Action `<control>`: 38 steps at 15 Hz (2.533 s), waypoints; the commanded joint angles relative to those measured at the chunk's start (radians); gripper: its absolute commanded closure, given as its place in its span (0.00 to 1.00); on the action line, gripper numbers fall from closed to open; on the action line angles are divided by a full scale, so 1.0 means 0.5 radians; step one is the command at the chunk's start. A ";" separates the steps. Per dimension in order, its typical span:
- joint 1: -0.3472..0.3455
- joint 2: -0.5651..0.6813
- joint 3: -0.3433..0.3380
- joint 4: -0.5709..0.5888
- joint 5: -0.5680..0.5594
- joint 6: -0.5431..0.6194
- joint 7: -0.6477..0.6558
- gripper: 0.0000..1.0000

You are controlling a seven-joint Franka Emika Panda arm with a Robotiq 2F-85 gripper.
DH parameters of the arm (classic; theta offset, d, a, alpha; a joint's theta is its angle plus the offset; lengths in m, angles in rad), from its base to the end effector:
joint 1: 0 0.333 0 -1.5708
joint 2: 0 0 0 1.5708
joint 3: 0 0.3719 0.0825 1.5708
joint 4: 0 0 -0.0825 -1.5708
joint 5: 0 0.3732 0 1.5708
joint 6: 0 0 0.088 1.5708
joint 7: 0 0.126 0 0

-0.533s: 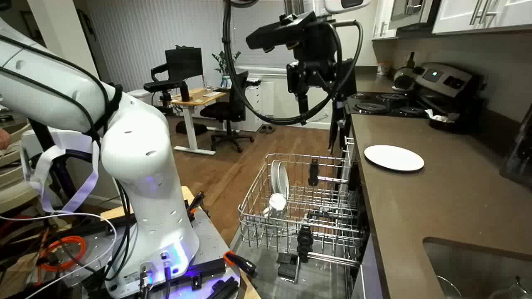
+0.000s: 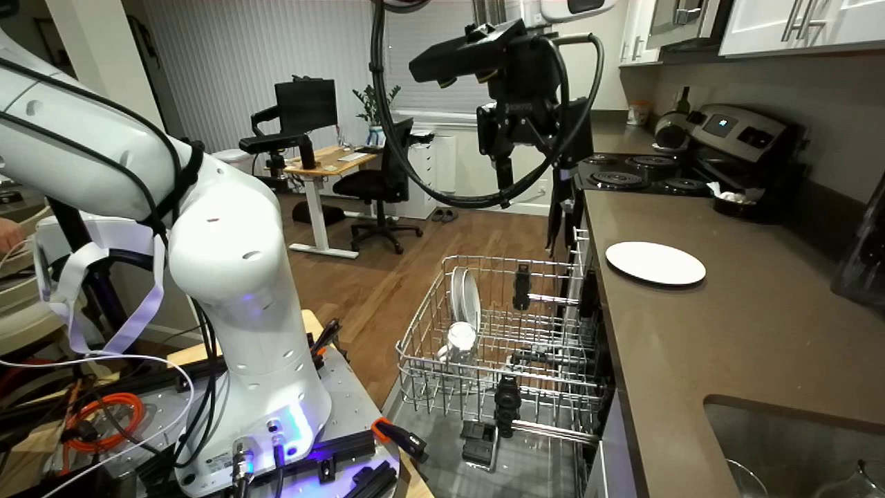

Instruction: Get the plate on the counter and put on the plate dryer

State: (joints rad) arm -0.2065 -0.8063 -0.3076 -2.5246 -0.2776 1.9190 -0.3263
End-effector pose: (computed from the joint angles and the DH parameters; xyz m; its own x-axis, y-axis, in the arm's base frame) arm 0.2315 -0.1863 0.5563 0.9876 -0.0361 0.1528 -0.0530 -0.9927 0.1080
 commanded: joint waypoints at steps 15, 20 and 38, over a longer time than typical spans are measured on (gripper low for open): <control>0.132 0.184 0.111 0.036 -0.017 0.130 0.016 0.00; 0.207 0.494 0.303 0.109 -0.121 0.452 0.092 0.00; 0.353 1.966 0.630 1.135 -1.154 0.803 0.675 0.00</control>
State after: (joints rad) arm -0.0556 0.0828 0.0227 -2.0603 -0.8280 2.3298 -0.0274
